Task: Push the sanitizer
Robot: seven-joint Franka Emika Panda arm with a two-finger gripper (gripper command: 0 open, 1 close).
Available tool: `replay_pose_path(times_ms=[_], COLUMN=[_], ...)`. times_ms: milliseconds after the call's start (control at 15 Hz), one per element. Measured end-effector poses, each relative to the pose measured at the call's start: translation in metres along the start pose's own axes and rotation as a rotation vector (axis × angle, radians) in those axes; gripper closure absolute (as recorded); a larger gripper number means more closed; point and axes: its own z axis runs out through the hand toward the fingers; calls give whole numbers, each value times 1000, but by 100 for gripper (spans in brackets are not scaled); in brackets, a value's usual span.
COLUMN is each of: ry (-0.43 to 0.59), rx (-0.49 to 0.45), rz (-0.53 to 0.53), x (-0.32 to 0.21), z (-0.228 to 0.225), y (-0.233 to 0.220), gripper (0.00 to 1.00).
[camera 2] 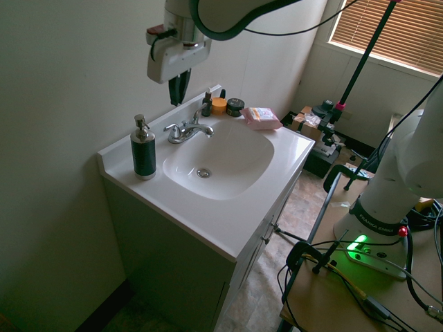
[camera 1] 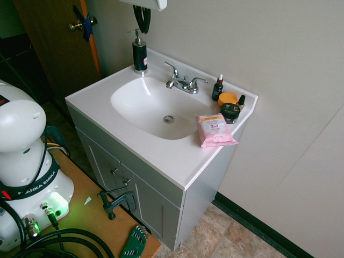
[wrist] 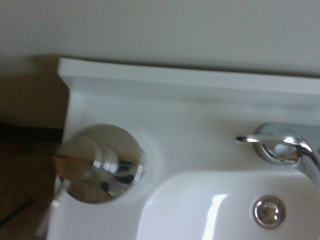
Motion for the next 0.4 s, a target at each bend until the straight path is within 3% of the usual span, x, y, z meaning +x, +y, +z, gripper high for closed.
replay_pose_path(times_ms=[400], ry=[-42], rx=[-24], rz=[47], x=[-11], z=[42], y=[87], gripper=[0])
